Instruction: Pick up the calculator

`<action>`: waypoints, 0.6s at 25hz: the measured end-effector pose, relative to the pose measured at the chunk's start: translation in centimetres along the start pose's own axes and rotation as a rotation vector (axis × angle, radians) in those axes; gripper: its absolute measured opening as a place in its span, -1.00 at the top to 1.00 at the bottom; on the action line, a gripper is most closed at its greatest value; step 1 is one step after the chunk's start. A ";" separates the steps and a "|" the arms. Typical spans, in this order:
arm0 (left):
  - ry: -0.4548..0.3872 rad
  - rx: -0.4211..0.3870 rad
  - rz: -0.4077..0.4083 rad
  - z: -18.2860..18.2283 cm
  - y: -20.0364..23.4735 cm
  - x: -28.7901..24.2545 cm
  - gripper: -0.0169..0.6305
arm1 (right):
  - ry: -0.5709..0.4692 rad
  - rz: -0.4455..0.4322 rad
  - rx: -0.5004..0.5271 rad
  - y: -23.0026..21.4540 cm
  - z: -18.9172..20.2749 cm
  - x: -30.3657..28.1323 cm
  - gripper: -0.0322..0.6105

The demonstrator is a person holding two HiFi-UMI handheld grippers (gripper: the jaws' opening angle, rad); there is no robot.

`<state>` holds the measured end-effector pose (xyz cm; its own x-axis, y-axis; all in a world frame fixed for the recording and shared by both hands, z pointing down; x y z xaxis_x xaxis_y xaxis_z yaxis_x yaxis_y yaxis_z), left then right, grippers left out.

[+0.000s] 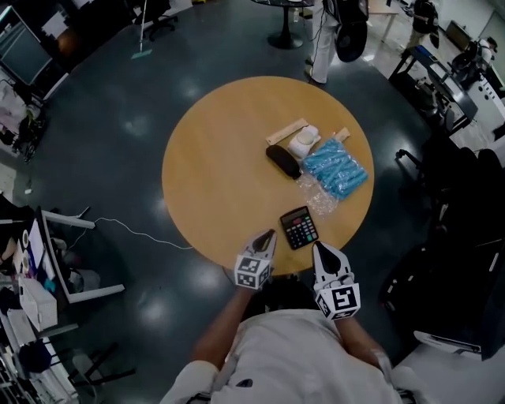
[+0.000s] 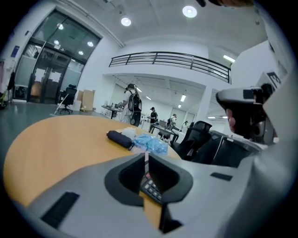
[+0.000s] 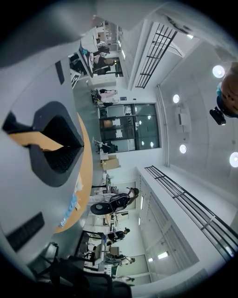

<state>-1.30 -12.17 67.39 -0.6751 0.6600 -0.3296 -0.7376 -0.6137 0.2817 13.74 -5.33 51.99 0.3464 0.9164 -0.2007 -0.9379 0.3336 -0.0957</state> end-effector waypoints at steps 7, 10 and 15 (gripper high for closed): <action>0.207 0.035 0.075 3.8 3.6 -6.9 0.54 | 0.024 -0.043 -0.035 -2.7 0.4 -2.8 0.85; 0.279 0.065 0.111 5.4 4.0 -8.6 0.50 | 0.045 -0.055 -0.054 -3.5 0.9 -3.1 0.85; 0.365 0.089 0.170 7.1 3.8 -11.1 0.44 | 0.081 -0.059 -0.078 -4.7 1.7 -3.4 0.85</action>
<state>3.23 -18.76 78.52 -0.7487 0.3457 -0.5656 -0.6257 -0.6503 0.4308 16.96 -9.62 54.82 0.4045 0.8737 -0.2703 -0.9124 0.3652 -0.1848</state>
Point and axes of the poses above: the fingertips, and each gripper's own axes: x backward along the fingers, y to its left, z out of its underside, the point moved 5 cm from there along x, backward along the fingers, and after that the axes turned 3 degrees about -y, right-handed, at the moved point
